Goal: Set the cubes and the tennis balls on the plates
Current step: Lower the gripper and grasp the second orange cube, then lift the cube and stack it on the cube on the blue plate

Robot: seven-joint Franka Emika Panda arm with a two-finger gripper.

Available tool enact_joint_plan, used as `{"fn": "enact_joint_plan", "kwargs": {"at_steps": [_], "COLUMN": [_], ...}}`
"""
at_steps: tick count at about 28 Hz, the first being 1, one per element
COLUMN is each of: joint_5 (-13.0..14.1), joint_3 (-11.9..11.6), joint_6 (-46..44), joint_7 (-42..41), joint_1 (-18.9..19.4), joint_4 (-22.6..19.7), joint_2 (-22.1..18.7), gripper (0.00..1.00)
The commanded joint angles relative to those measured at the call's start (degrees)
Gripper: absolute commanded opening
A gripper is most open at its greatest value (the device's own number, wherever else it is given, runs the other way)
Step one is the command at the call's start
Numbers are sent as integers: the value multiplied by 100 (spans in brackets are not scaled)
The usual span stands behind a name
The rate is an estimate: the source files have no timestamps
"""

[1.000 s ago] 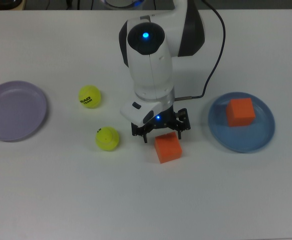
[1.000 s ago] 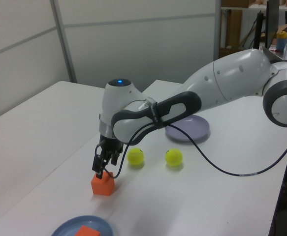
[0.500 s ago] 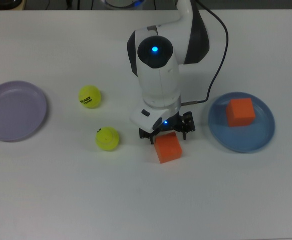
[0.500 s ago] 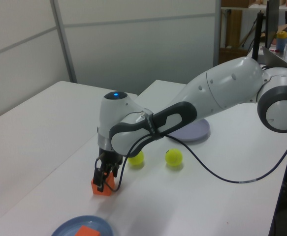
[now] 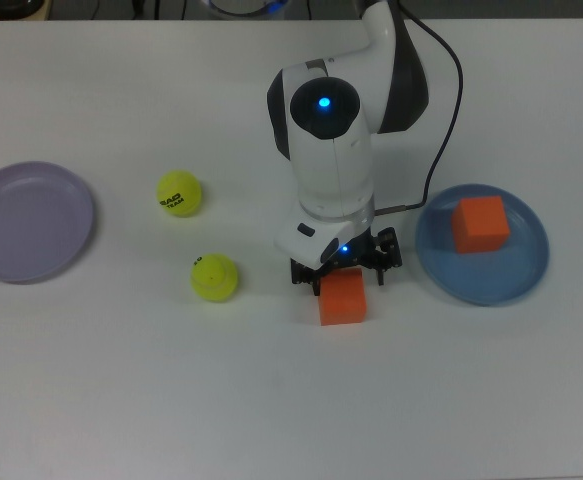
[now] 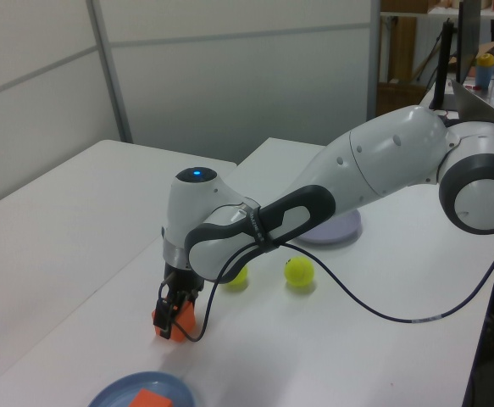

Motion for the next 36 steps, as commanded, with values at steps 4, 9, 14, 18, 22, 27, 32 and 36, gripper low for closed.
{"fn": "enact_joint_plan", "kwargs": {"at_steps": [4, 9, 14, 18, 22, 27, 32, 36], "joint_5": [-98, -89, -71, -45, -27, -36, -299, -835], "joint_3": [-50, -50, -67, -76, -41, 125, 556, 715], "joint_6": [363, 354, 346, 276, -338, -1560, -1896, -1878], "joint_7": [-30, -13, 66, 75, 285, 724, 1673, 2411], "joint_1": [75, 75, 66, 57, 66, 83, 153, 478], "joint_4": [27, 26, 18, -26, -140, -140, -140, -140], "joint_2": [11, 11, 3, -338, -814, -1376, -1623, -1562], "gripper": [96, 26, 0, 0, 0, 0, 0, 0]}}
